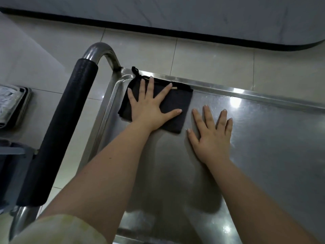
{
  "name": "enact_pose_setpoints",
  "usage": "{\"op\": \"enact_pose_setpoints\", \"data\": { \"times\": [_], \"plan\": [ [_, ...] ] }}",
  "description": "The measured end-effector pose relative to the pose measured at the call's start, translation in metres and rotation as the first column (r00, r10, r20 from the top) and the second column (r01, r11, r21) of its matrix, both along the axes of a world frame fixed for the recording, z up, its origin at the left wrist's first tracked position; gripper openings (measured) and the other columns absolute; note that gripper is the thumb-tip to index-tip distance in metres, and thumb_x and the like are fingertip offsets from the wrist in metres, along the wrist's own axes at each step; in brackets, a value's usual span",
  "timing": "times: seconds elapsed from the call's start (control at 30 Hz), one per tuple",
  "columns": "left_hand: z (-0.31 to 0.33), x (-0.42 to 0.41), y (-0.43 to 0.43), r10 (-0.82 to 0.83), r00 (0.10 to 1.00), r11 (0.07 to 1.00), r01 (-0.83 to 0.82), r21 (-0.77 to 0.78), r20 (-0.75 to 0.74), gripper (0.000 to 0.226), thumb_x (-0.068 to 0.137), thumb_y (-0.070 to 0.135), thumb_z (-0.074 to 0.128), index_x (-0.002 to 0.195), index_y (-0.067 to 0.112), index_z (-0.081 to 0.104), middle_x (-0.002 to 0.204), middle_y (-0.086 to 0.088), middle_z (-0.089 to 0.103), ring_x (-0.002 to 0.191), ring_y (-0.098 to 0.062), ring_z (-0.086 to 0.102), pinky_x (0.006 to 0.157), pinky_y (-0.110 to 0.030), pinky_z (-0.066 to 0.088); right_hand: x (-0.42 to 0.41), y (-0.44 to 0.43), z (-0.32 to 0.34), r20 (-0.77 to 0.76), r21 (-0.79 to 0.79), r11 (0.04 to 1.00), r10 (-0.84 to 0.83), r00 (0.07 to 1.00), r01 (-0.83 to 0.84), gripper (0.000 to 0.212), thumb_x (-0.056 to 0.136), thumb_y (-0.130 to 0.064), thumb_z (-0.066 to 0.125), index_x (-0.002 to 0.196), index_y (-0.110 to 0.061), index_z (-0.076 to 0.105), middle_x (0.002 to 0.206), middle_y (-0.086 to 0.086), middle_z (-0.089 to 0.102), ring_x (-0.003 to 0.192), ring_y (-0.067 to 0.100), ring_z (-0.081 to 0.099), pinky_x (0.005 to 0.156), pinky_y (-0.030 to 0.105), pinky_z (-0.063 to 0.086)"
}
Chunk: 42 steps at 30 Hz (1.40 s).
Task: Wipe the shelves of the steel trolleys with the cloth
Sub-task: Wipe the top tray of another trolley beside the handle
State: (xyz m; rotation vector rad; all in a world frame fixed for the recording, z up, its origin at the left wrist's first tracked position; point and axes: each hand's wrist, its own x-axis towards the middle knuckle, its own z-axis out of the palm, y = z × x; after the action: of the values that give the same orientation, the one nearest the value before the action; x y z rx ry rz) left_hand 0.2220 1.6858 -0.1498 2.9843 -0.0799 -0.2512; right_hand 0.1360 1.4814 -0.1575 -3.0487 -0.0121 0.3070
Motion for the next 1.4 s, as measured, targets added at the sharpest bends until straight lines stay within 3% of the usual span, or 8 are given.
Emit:
{"op": "enact_pose_setpoints", "data": {
  "times": [0.13, 0.3, 0.5, 0.6, 0.87, 0.97, 1.17, 1.4],
  "plan": [
    [0.003, 0.004, 0.044, 0.118, 0.993, 0.992, -0.118, 0.035, -0.003, 0.092, 0.065, 0.099, 0.014, 0.147, 0.059, 0.000, 0.164, -0.003, -0.006, 0.150, -0.027, -0.010, 0.113, -0.062, -0.011, 0.001, -0.001, 0.002, -0.027, 0.026, 1.000, 0.006, 1.000, -0.005, 0.065, 0.093, -0.068, 0.008, 0.152, -0.046, -0.009, 0.163, -0.006, -0.011, 0.146, 0.037, -0.021, 0.116, 0.054, -0.014],
    [0.003, 0.003, 0.048, 0.128, 0.992, 0.991, -0.127, 0.051, -0.006, 0.090, 0.067, 0.098, 0.013, 0.147, 0.058, 0.002, 0.165, -0.004, -0.004, 0.150, -0.028, -0.010, 0.112, -0.061, -0.014, 0.003, -0.021, 0.009, -0.071, 0.034, 0.997, 0.075, 0.995, -0.073, 0.068, 0.091, -0.071, 0.008, 0.152, -0.045, -0.005, 0.164, -0.009, -0.005, 0.148, 0.032, -0.013, 0.119, 0.051, -0.008],
    [0.004, 0.000, 0.044, 0.137, 0.991, 0.988, -0.136, 0.072, -0.005, 0.089, 0.067, 0.098, 0.010, 0.147, 0.059, 0.001, 0.165, -0.003, -0.002, 0.150, -0.030, -0.009, 0.112, -0.065, -0.011, -0.005, -0.106, 0.014, -0.064, -0.025, 0.993, -0.119, 0.991, 0.117, 0.072, 0.089, -0.073, 0.005, 0.153, -0.043, -0.006, 0.164, -0.004, -0.008, 0.148, 0.035, -0.013, 0.120, 0.051, -0.006],
    [0.003, -0.004, 0.014, 0.164, 0.986, 0.985, -0.162, 0.066, -0.028, 0.090, 0.065, 0.098, 0.007, 0.146, 0.059, -0.004, 0.164, -0.005, -0.006, 0.149, -0.033, -0.012, 0.109, -0.069, -0.011, -0.006, -0.099, 0.015, -0.061, -0.031, 0.993, -0.118, 0.991, 0.117, 0.071, 0.091, -0.069, 0.005, 0.154, -0.039, -0.005, 0.164, -0.002, -0.009, 0.147, 0.039, -0.014, 0.119, 0.052, -0.008],
    [0.002, -0.010, -0.129, -0.075, 0.996, 0.996, 0.077, 0.036, -0.055, 0.088, 0.069, 0.095, 0.011, 0.146, 0.057, -0.009, 0.163, -0.005, -0.016, 0.146, -0.038, -0.019, 0.104, -0.073, -0.014, -0.005, -0.106, 0.015, -0.034, 0.003, 0.989, -0.146, 0.989, 0.146, 0.068, 0.095, -0.063, 0.027, 0.155, -0.040, 0.006, 0.164, -0.005, 0.000, 0.149, 0.036, -0.007, 0.119, 0.049, -0.006],
    [0.001, -0.004, -0.091, -0.076, 0.997, 0.997, 0.077, 0.026, -0.022, 0.087, 0.068, 0.096, 0.015, 0.145, 0.060, -0.007, 0.163, -0.003, -0.014, 0.148, -0.033, -0.015, 0.108, -0.070, -0.008, -0.004, -0.110, 0.015, -0.057, 0.008, 0.992, -0.129, 0.990, 0.130, 0.068, 0.094, -0.067, 0.022, 0.154, -0.041, 0.001, 0.164, -0.006, -0.004, 0.149, 0.033, -0.011, 0.120, 0.048, -0.007],
    [0.003, 0.024, 0.040, 0.153, 0.988, 0.987, -0.151, 0.059, -0.022, 0.089, 0.067, 0.098, 0.011, 0.146, 0.059, -0.006, 0.164, -0.005, -0.007, 0.149, -0.031, -0.009, 0.112, -0.068, -0.006, -0.002, -0.106, 0.014, -0.051, 0.016, 0.992, -0.121, 0.991, 0.122, 0.070, 0.093, -0.071, 0.010, 0.154, -0.041, -0.004, 0.164, -0.004, -0.011, 0.148, 0.033, -0.017, 0.119, 0.050, -0.009],
    [0.005, -0.035, 0.022, 0.065, 0.997, 0.997, -0.064, 0.051, -0.030, 0.083, 0.072, 0.095, 0.012, 0.145, 0.061, -0.007, 0.165, -0.001, -0.003, 0.150, -0.030, -0.008, 0.112, -0.067, -0.008, -0.004, -0.100, 0.011, -0.050, -0.005, 0.994, -0.112, 0.992, 0.112, 0.072, 0.090, -0.072, 0.006, 0.154, -0.041, -0.006, 0.164, -0.003, -0.011, 0.148, 0.034, -0.017, 0.119, 0.050, -0.011]
  ]
}}
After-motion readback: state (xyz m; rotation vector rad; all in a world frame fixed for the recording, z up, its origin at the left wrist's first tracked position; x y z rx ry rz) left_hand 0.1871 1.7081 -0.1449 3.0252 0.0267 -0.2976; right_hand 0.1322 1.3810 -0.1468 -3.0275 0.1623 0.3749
